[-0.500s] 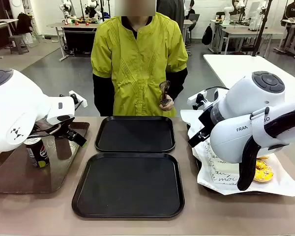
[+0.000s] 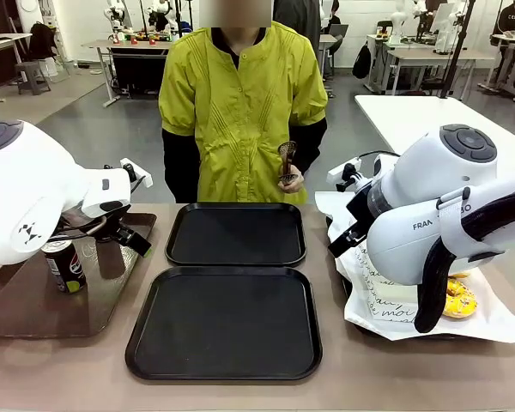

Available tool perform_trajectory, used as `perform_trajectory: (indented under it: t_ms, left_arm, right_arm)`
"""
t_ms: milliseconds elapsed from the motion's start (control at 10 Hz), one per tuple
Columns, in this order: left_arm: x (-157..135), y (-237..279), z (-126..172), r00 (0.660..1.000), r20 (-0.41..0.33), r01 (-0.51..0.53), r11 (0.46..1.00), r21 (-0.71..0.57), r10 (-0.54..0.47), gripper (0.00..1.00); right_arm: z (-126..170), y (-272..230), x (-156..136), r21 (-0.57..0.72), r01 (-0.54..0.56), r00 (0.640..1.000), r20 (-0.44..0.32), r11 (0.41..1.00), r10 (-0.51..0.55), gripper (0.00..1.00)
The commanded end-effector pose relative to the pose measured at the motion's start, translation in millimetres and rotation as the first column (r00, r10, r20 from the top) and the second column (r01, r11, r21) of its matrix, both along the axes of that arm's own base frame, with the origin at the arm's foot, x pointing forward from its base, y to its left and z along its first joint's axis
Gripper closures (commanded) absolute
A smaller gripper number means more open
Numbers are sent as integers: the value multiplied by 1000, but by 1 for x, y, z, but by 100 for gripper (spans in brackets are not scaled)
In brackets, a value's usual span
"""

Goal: Set up donuts and drinks on trays.
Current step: Pick up one Pepsi coke and place it on the Flat Tray.

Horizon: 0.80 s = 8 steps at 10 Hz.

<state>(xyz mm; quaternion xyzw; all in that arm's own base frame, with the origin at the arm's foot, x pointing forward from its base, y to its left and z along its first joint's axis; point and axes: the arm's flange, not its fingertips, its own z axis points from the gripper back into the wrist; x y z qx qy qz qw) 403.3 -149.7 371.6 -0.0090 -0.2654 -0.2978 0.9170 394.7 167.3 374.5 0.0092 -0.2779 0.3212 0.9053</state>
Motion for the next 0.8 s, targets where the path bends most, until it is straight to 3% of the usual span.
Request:
perform_trajectory:
  t_ms: [0,600,700]
  left_arm:
    - [0,0,0,1000,0,0,1000,0,0,0]
    - [0,0,0,1000,0,0,1000,0,0,0]
    - [0,0,0,1000,0,0,1000,0,0,0]
  right_arm:
    - [0,0,0,1,0,1000,0,1000,0,0]
    - [0,0,0,0,0,1000,0,1000,0,0]
    - [11,2,-21,-32,-2,1000,12,999,2,0]
